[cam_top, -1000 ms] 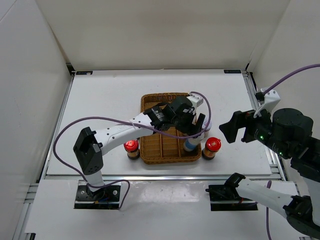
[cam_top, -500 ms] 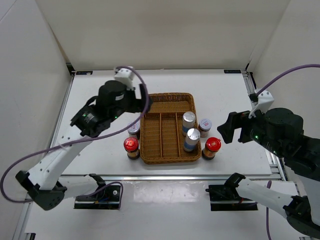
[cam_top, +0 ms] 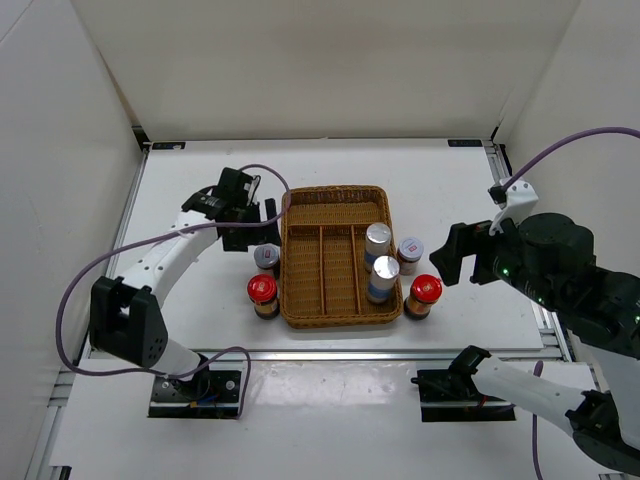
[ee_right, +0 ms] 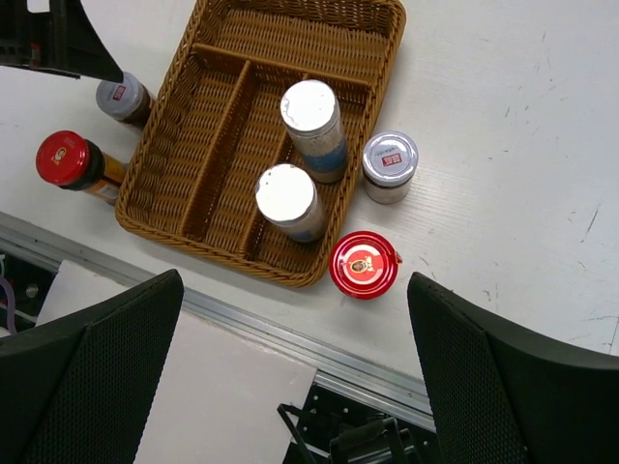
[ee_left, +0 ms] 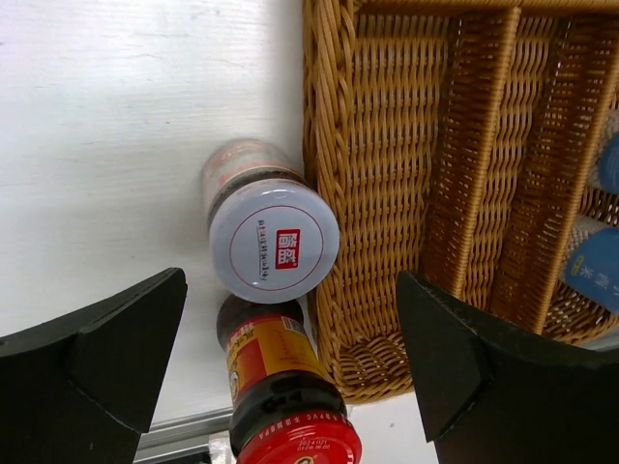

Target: Organize the condiment bottles

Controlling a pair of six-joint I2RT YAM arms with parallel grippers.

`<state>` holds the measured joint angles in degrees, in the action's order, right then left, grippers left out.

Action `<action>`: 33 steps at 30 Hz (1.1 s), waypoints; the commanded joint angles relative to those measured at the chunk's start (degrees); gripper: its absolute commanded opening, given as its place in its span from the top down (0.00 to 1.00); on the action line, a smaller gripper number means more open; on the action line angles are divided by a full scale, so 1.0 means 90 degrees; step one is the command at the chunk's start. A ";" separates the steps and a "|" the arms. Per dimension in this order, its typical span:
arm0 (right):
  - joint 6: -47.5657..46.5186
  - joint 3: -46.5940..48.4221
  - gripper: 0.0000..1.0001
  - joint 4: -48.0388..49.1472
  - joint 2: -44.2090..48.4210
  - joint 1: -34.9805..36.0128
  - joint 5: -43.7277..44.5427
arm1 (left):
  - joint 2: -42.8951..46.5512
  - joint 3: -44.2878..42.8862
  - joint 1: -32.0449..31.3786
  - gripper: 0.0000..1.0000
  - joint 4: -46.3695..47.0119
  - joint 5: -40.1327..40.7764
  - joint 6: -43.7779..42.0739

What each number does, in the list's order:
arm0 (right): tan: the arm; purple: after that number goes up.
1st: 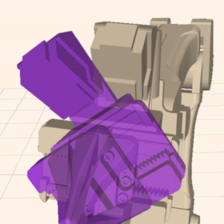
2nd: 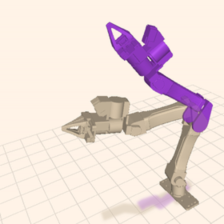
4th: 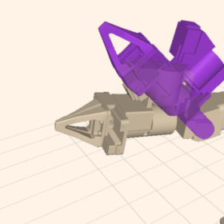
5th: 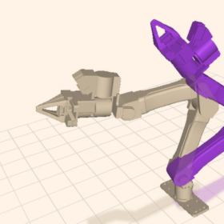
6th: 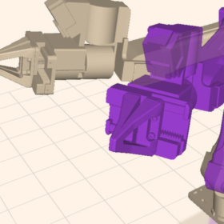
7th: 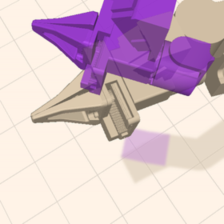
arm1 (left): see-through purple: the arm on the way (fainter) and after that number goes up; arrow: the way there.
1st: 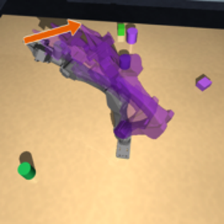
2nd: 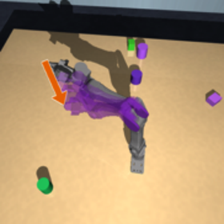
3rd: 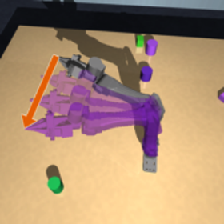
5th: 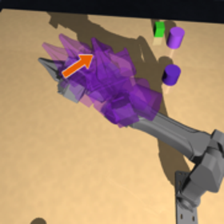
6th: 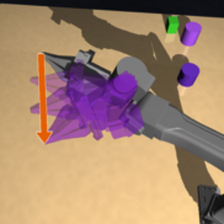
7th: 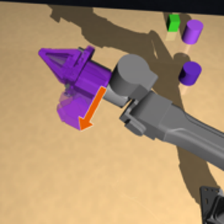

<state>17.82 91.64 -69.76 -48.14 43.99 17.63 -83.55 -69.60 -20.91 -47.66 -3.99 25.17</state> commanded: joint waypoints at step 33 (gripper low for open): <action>0.0012 0.0072 0.00 0.0153 0.0075 0.0005 0.0161 | 0.0172 -0.1425 -0.0001 0.63 0.0188 0.0258 -0.0326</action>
<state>17.80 91.26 -69.76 -47.35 43.99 18.09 -86.35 -77.08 -20.73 -47.64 -2.87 21.91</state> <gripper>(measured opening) 0.998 0.383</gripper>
